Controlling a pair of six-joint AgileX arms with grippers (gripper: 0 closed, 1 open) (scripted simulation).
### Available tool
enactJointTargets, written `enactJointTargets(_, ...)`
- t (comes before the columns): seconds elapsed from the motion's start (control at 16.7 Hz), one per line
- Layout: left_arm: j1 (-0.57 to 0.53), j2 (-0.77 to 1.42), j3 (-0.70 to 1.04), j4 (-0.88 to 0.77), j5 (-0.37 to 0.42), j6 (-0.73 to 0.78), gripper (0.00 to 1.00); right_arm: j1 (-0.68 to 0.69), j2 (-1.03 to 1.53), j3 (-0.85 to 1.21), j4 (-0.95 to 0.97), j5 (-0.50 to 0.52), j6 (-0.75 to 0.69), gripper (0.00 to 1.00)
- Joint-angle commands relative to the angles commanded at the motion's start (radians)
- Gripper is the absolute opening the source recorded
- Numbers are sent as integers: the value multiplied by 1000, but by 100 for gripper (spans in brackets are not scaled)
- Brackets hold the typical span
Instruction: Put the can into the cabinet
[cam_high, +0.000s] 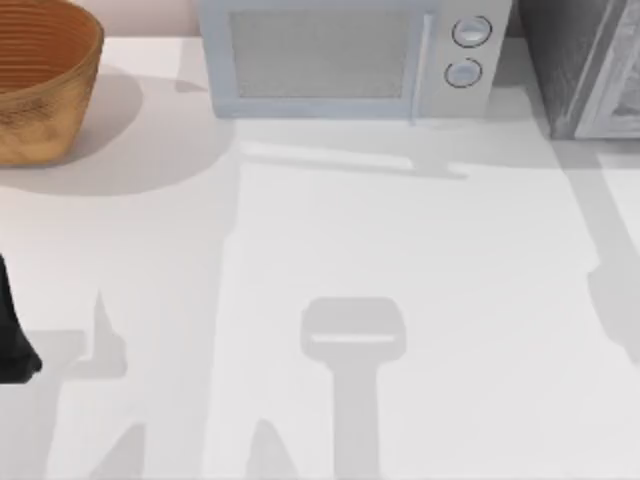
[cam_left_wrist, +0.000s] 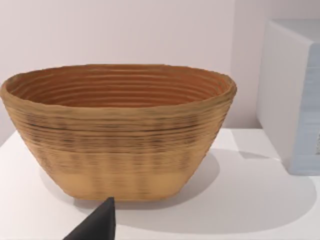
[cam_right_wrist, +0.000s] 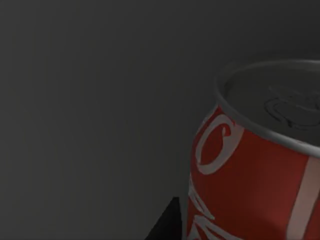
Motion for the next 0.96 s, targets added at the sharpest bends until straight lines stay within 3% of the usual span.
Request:
enactJointTargets(0.6, 0, 0, 0, 0, 0, 0, 100, 0, 0, 0, 0, 0, 0, 98)
enactJointTargets(0.96, 0, 0, 0, 0, 0, 0, 100, 0, 0, 0, 0, 0, 0, 100)
